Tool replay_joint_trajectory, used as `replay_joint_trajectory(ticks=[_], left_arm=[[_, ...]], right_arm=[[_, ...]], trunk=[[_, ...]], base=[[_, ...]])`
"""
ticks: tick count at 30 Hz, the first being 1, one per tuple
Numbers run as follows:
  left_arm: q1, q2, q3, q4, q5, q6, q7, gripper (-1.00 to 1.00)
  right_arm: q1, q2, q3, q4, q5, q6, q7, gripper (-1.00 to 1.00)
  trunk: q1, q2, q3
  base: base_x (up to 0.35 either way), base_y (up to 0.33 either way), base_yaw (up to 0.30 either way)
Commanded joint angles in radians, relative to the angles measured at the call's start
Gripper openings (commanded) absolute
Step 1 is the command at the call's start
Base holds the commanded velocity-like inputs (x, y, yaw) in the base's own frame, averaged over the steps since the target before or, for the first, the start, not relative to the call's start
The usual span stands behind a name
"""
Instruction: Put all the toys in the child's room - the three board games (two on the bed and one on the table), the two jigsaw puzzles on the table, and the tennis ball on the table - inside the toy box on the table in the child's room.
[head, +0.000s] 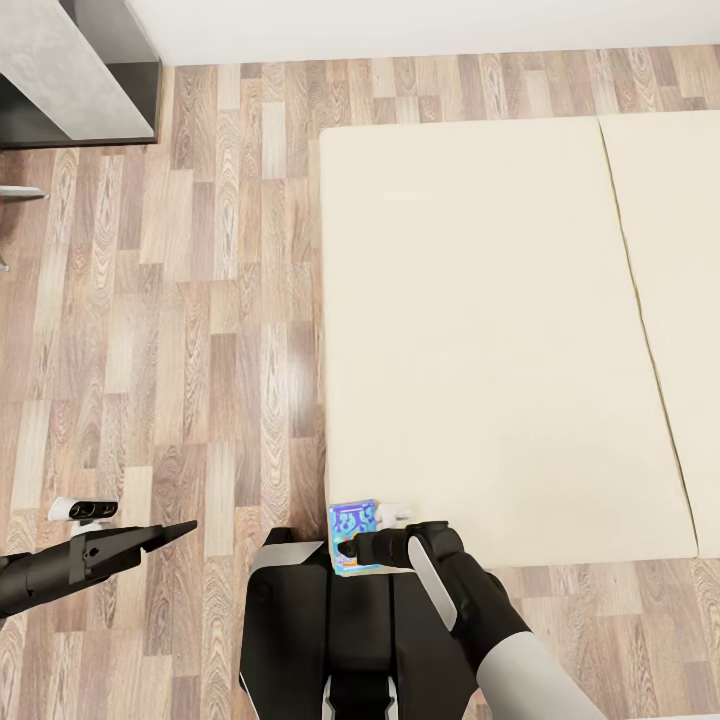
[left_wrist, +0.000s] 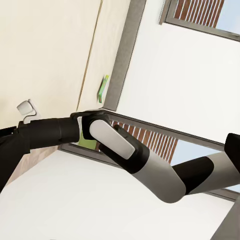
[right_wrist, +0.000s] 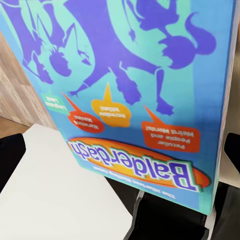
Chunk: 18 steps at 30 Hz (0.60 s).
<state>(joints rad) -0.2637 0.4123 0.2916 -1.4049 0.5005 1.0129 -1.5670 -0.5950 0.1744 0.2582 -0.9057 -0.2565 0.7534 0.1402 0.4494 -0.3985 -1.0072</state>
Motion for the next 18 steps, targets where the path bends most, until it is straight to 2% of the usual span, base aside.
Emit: replay_joint_trajectory(ticks=[1,18], left_arm=[[0.0,0.0,0.0,0.0,0.0,0.01,-0.004,1.0],[0.0,0.0,0.0,0.0,0.0,0.01,-0.004,1.0]], right_arm=[[0.0,0.0,0.0,-0.001,0.004,0.004,0.004,1.0],[0.0,0.0,0.0,-0.001,0.004,0.004,0.004,1.0]], trunk=[[0.001,-0.002,-0.001],[0.001,-0.002,-0.001]], base=[[0.0,0.0,0.0],[0.0,0.028,0.0]])
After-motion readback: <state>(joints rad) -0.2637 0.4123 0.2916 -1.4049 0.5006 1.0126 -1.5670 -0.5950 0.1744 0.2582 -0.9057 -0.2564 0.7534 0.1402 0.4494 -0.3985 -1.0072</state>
